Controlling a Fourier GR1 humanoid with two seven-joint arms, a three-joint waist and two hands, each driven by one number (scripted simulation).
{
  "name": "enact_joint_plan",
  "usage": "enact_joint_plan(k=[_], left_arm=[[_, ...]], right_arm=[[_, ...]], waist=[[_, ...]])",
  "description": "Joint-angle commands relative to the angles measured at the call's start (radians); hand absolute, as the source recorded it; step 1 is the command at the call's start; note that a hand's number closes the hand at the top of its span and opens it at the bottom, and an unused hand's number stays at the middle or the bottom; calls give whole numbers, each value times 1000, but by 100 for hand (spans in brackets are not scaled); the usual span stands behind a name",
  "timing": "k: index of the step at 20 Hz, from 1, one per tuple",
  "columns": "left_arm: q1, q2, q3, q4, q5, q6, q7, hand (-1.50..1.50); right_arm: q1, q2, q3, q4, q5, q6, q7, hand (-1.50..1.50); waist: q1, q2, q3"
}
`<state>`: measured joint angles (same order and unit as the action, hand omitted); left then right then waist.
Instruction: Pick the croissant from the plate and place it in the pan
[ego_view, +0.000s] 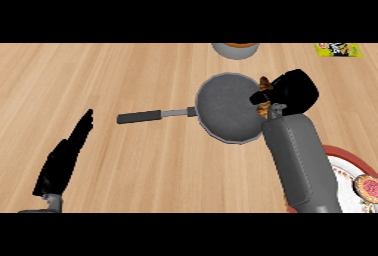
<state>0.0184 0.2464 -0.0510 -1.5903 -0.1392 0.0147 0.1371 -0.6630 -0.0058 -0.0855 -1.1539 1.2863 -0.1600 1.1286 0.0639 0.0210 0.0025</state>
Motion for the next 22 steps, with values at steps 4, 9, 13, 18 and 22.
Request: enact_joint_plan(k=[4,9,13,18,22], left_arm=[[-20,-17,-23,7,-17,4,-2,0],[-13,-6,-11,18,-15,-4,-23,0],[28,-11,-7,14,-23,13,-25,0],[14,2,18,9,-5,1,-10,0],[28,15,38,14,2,-6,-10,0]], right_arm=[[-37,6,-187,114,-285,-342,22,-150],[-75,6,-152,197,-314,-642,-116,-150],[-82,6,-178,223,-217,-845,-192,-150],[-87,6,-223,258,-160,-1068,-134,-150],[-7,6,-211,234,-98,-1177,-55,-150]], waist=[[17,11,4],[21,3,1],[-2,-4,-1],[-20,-11,-2],[-45,-23,-4]])
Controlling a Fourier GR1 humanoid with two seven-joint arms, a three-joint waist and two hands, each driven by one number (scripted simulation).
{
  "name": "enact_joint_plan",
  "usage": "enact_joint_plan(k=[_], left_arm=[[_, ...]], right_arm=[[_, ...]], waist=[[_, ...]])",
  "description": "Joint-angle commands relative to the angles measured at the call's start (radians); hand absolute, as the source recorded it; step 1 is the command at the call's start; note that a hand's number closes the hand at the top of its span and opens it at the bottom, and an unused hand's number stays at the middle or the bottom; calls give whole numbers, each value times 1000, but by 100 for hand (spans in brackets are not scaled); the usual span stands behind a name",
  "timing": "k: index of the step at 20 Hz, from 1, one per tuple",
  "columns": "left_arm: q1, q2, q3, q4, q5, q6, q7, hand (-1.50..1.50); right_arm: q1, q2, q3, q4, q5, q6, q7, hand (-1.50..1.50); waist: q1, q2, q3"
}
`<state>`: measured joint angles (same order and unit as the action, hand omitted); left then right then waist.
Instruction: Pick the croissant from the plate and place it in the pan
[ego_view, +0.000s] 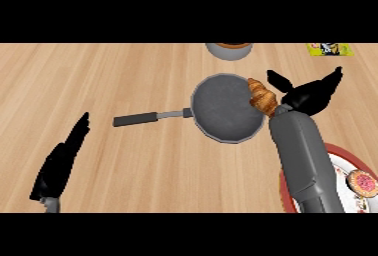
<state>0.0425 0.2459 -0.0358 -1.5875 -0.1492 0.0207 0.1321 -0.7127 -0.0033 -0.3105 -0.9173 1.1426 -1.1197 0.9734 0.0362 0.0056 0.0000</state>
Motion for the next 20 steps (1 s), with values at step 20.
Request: enact_joint_plan(k=[20], left_arm=[[70,-6,44,-36,-2,33,8,0]], right_arm=[[1018,3,481,-896,270,-189,276,-150]], waist=[[-96,-24,-3]])
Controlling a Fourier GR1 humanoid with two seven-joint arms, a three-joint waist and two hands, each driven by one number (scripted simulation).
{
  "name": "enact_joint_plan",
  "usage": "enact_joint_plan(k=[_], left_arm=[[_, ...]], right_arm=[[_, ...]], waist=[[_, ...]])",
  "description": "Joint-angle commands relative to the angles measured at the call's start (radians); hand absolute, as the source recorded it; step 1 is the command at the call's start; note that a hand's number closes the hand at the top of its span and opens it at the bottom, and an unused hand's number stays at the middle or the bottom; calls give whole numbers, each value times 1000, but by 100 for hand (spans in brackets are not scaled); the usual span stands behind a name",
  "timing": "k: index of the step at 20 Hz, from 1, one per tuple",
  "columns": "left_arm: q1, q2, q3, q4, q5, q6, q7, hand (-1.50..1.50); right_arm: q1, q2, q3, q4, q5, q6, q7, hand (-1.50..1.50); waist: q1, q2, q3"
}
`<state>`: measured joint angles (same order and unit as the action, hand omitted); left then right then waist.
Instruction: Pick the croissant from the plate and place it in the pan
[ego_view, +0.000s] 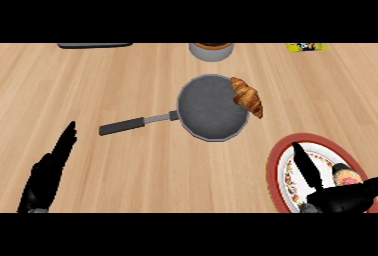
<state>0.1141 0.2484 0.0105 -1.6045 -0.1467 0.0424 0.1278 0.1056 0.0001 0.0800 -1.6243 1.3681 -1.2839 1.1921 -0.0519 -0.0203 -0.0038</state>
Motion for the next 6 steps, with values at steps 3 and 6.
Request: enact_joint_plan(k=[3,6], left_arm=[[6,-11,-9,-45,7,-4,30,0],[7,3,6,-58,9,-8,38,0]], right_arm=[[398,0,182,-333,77,-43,66,-150],[598,0,298,-487,105,-60,43,-150]], waist=[[-1,7,2],[2,8,2]])
